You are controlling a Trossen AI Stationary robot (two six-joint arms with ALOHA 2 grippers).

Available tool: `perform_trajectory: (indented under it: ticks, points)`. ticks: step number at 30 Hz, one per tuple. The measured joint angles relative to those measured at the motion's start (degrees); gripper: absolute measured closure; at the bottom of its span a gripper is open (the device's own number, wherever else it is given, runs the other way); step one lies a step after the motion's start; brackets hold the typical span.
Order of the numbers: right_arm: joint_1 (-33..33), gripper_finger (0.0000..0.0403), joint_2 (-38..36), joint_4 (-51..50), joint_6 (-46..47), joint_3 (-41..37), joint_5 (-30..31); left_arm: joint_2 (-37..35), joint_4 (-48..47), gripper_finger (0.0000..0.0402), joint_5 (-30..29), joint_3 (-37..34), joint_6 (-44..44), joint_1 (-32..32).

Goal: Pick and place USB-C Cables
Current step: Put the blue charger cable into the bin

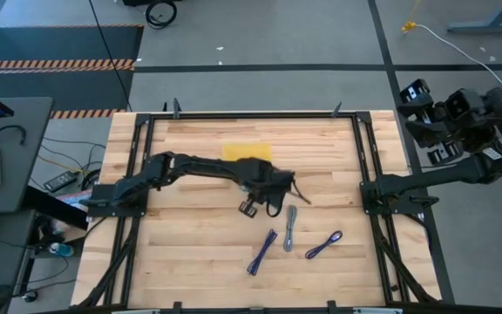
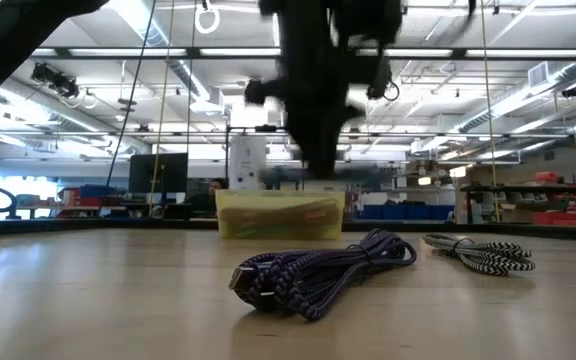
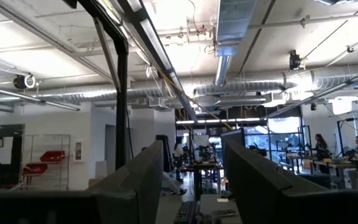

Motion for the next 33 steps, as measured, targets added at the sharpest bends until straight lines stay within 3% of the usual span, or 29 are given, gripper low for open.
perform_trajectory:
  ticks: [4,6,10,15,21,26,33]
  points:
    - [0.0,0.0227,0.0,-0.3,0.0,0.0,0.0,0.0,-9.7,0.0375,0.2,13.2,-8.9,0.2]
    - [0.0,0.0227,0.0,-0.3,0.0,0.0,0.0,-0.6,-10.0,0.0375,-0.1,17.8,-12.3,0.4]
    - [0.0,0.0227,0.0,-0.7,0.0,0.0,0.0,-6.4,-7.5,0.0376,-3.6,13.2,-17.4,2.9]
    - [0.0,0.0227,0.0,-1.6,-0.1,0.0,0.0,-6.8,-11.6,0.0376,-4.3,10.9,-23.6,8.6]
    - [0.0,0.0227,0.0,-2.5,-0.1,0.0,0.0,-6.5,-8.6,0.0376,-3.5,6.5,-24.1,14.7]
    - [0.0,0.0227,0.0,-3.1,0.0,0.0,0.0,-6.6,-4.5,0.0376,2.5,0.6,-24.9,19.0]
    - [0.0,0.0227,0.0,-3.1,0.0,0.0,0.0,-6.6,-1.4,0.0377,3.0,-11.8,-18.3,20.3]
